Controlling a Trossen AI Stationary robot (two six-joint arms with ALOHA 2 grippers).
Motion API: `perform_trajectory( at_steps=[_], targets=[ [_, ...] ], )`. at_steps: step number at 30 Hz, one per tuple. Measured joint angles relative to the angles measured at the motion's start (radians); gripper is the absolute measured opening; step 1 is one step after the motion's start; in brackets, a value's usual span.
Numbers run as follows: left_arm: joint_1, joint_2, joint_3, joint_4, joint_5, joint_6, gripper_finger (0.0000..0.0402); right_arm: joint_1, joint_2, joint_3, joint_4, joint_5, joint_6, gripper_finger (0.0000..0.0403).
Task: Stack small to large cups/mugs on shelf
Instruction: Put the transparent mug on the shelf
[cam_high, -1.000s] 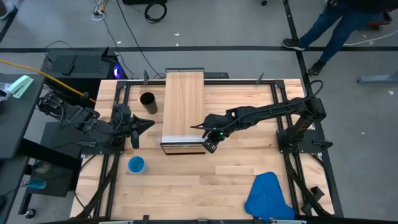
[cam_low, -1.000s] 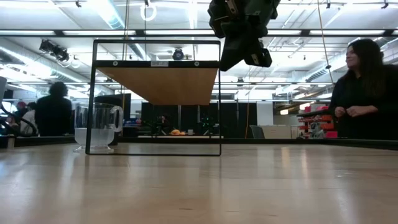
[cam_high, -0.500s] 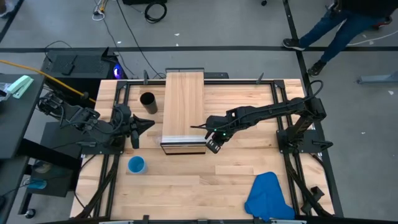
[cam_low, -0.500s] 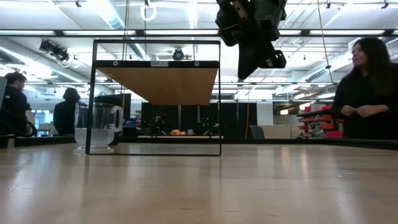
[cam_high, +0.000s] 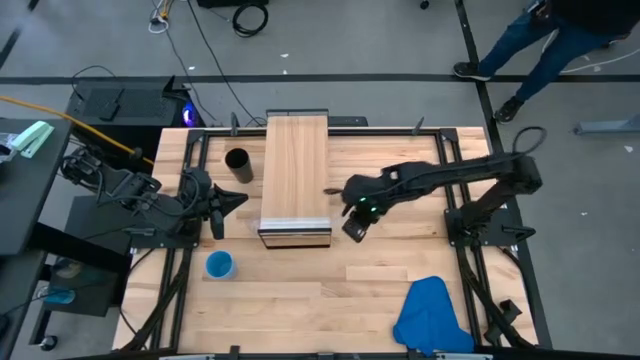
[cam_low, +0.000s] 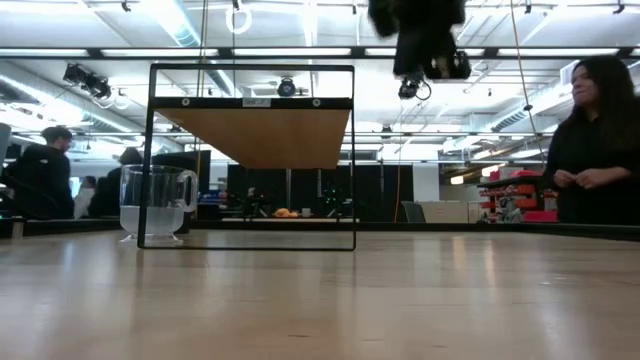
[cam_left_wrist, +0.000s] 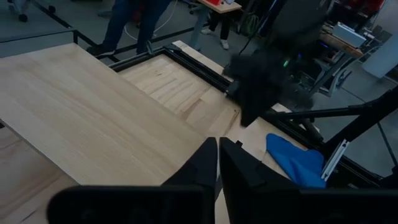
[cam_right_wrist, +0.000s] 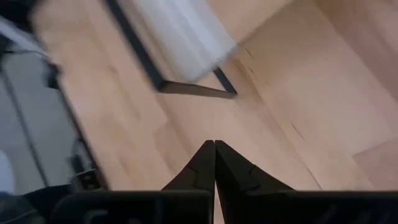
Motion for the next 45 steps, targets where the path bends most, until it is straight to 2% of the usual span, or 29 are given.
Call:
perform_trajectory(
  at_steps=[6,14,20,22,29,35,40,45],
  targets=[
    [0.000,0.000,0.000,0.000,0.000,0.001,0.0028,0.001,-0.200,0.001,0.013,0.028,-0.029,0.0012],
    [0.000,-0.001,0.000,0.009,0.000,0.002,0.0016,0.006,-0.478,0.001,0.090,0.169,-0.102,0.0012],
    [0.000,-0.003,0.000,0.013,-0.003,0.003,0.0023,0.013,-0.616,0.001,0.125,0.182,-0.115,0.0014],
    [0.000,-0.003,0.000,0.014,-0.023,0.004,0.0026,0.015,-0.642,0.001,0.139,0.215,-0.097,0.0016],
    [0.000,-0.012,0.000,0.033,-0.105,0.006,0.0026,0.096,-0.653,0.001,0.331,0.219,-0.252,0.0017],
    [-0.018,-0.054,0.001,0.062,-0.113,0.080,0.0015,0.178,-0.647,-0.009,0.387,0.228,-0.317,0.0015],
    [-0.055,-0.108,0.001,0.036,-0.171,0.112,0.0016,0.218,-0.703,-0.136,0.551,0.262,-0.318,0.0017],
    [-0.107,-0.176,0.001,-0.074,-0.246,0.040,0.0025,0.224,-0.808,-0.332,0.694,0.258,-0.273,0.0014]
  ],
)
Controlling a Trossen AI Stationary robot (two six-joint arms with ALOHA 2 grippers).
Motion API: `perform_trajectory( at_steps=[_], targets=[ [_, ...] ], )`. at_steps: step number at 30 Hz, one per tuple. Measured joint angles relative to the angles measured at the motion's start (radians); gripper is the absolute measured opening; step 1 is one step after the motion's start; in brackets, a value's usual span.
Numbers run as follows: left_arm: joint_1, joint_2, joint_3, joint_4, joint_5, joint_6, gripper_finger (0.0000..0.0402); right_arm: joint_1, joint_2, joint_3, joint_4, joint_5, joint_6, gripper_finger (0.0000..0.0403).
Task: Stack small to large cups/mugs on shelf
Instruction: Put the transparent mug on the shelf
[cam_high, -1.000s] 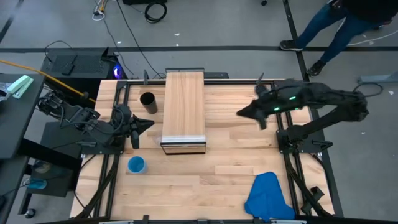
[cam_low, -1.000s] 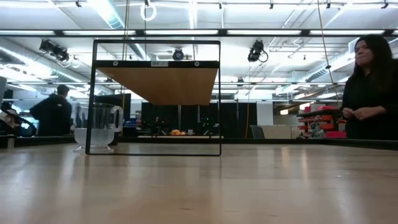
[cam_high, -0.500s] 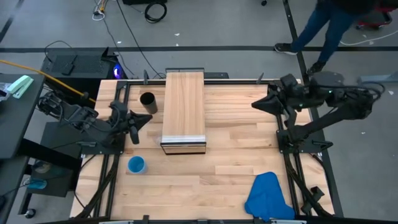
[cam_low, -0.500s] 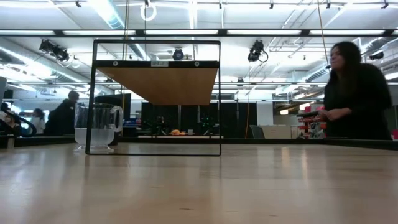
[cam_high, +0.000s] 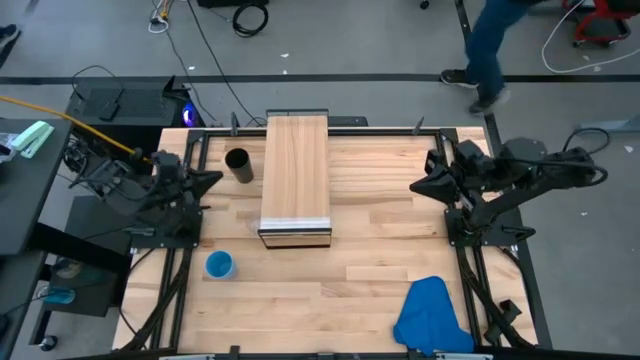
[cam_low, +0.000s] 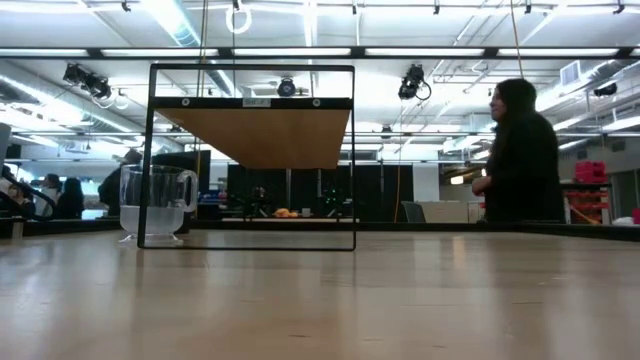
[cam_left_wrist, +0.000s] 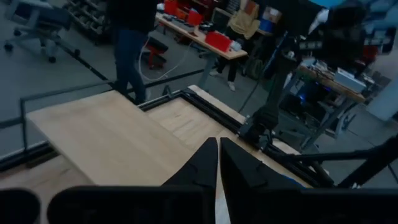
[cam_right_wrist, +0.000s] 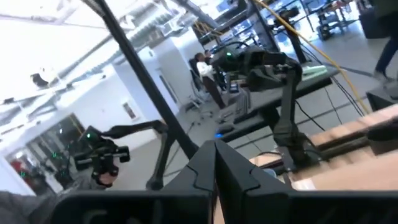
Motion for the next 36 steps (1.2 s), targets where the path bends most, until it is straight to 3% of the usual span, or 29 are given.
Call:
perform_trajectory(
  at_steps=[8,13,16,25,36],
  targets=[
    [-0.025,-0.022,0.000,-0.315,-0.075,-0.325,0.0026,-0.001,-0.126,-0.175,0.085,0.013,0.058,0.0016],
    [-0.025,-0.002,-0.001,-0.549,-0.073,-0.632,0.0018,-0.001,-0.143,-0.223,0.084,0.027,0.090,0.0016],
    [-0.025,0.003,-0.001,-0.613,-0.065,-0.729,0.0016,-0.001,-0.138,-0.234,0.084,0.027,0.095,0.0016],
    [-0.049,-0.023,-0.002,-0.658,-0.022,-0.720,0.0026,-0.001,-0.141,-0.238,0.084,0.027,0.116,0.0016],
    [-0.174,-0.171,-0.002,-0.651,-0.208,-0.636,0.0019,-0.001,-0.139,-0.238,0.084,0.033,0.131,0.0016]
  ],
)
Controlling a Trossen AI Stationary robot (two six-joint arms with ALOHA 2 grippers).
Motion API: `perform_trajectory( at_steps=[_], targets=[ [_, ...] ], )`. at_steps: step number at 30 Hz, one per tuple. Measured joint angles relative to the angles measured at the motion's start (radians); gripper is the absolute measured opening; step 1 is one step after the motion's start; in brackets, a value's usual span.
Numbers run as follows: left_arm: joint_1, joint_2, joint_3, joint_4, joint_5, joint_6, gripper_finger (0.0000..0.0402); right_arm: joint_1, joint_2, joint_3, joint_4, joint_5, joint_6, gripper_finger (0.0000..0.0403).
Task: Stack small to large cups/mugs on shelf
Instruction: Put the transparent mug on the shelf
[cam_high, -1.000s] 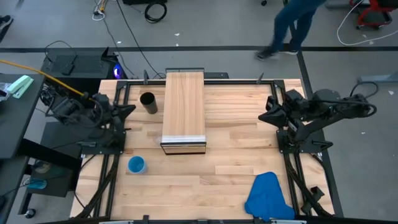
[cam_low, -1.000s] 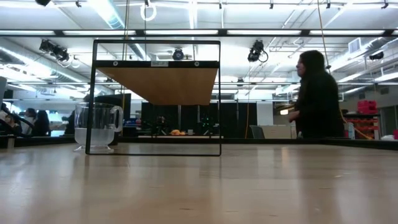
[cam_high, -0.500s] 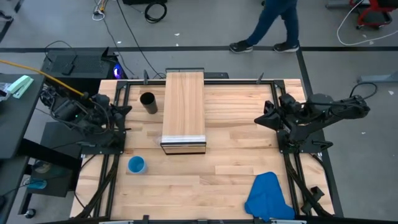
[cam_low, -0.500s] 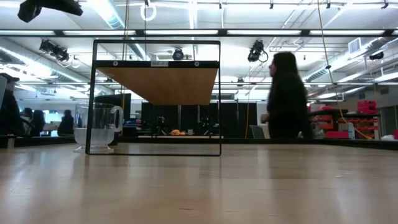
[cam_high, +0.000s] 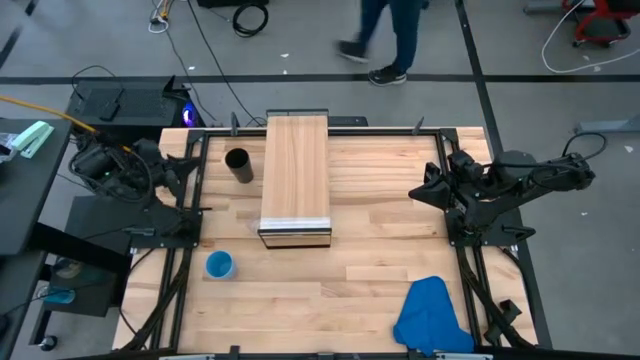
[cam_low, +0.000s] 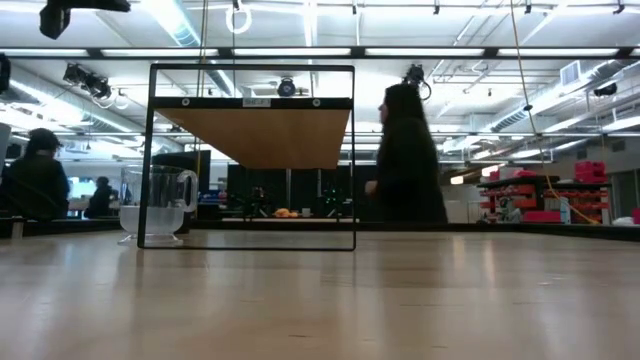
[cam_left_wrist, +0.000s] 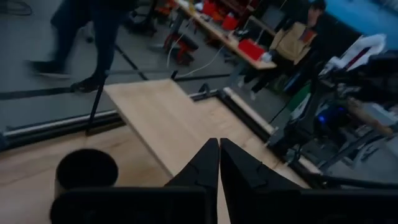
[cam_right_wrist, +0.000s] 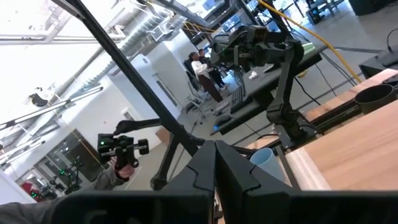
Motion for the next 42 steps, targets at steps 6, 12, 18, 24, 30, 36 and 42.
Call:
perform_trajectory(
  at_steps=[6,12,18,24,30,36,42],
  targets=[
    [-0.076,-0.005,0.000,0.048,-0.055,0.053,0.0018,-0.004,0.000,0.000,0.000,0.029,-0.005,0.0016],
    [-0.177,-0.039,0.002,0.165,-0.104,0.184,0.0009,-0.003,0.000,0.000,0.000,0.029,-0.006,0.0016],
    [-0.257,-0.063,0.003,0.536,-0.131,0.614,0.0013,-0.003,0.000,0.000,0.000,0.029,-0.006,0.0016],
    [-0.266,-0.061,0.003,0.879,-0.098,1.034,0.0014,-0.003,0.000,0.000,0.000,0.028,-0.008,0.0016],
    [-0.266,-0.060,0.003,1.014,0.007,1.116,0.0008,-0.002,0.000,0.000,0.000,0.020,-0.008,0.0016],
    [-0.266,-0.059,0.003,1.062,0.016,1.058,0.0040,-0.002,0.000,0.000,0.000,0.020,-0.016,0.0016],
    [-0.265,-0.059,0.003,1.063,0.016,0.909,0.0055,-0.002,0.000,0.000,0.000,0.019,0.010,0.0016]
  ],
)
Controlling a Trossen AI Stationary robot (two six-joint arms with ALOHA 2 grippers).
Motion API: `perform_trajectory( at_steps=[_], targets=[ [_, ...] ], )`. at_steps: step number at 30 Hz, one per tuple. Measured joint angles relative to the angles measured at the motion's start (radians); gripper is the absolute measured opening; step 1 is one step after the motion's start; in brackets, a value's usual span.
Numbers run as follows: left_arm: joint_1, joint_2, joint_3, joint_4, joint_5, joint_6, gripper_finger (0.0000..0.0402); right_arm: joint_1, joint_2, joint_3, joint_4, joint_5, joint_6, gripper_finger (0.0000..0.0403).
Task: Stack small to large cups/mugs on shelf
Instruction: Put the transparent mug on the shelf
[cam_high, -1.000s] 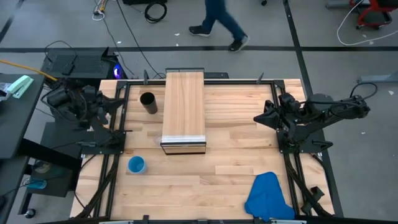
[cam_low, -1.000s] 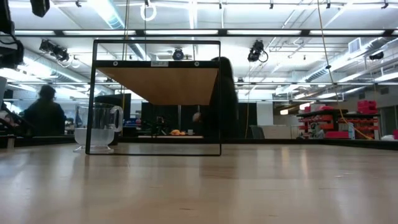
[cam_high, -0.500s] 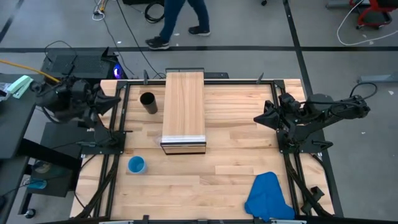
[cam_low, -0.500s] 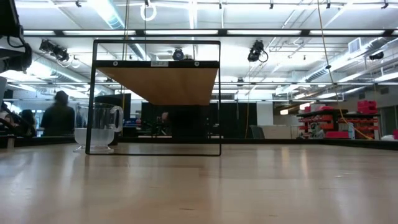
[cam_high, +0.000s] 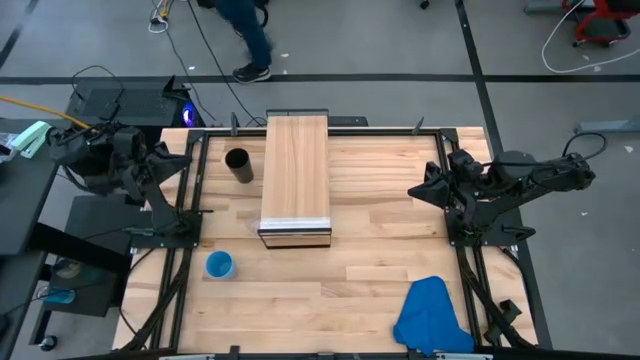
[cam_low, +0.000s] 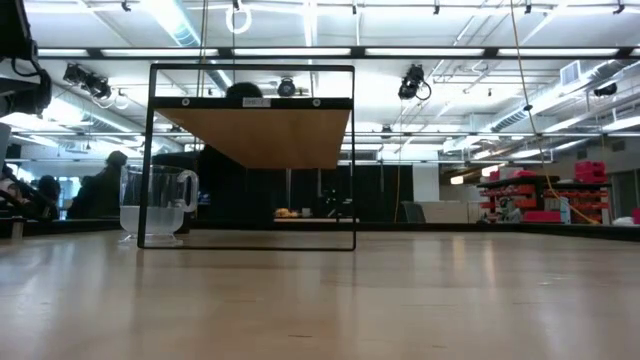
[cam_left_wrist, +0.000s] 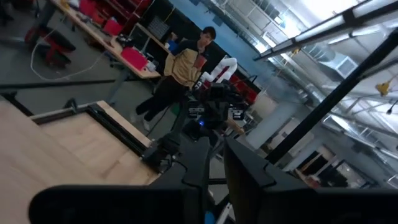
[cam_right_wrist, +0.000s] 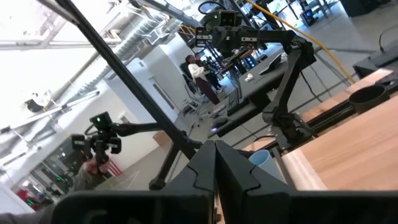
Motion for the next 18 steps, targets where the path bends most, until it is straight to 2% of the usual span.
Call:
perform_trajectory(
  at_steps=[4,7,10,13,18],
  targets=[
    [0.000,0.006,0.000,-0.002,0.001,-0.008,0.0054,0.000,0.000,0.000,0.000,0.000,0.051,0.0016],
    [0.000,0.008,0.000,-0.003,0.011,-0.068,0.0050,0.000,0.000,0.000,0.000,0.000,0.051,0.0016],
    [0.000,0.007,0.000,0.044,0.100,-0.033,0.0046,0.000,0.000,0.000,-0.001,-0.001,0.068,0.0016],
    [0.000,0.021,0.000,0.150,0.352,0.145,0.0047,0.000,0.000,0.000,0.000,-0.010,0.069,0.0016],
    [0.000,0.087,0.000,0.365,0.996,0.529,0.0053,0.000,0.000,0.000,0.000,-0.026,0.069,0.0016]
  ],
)
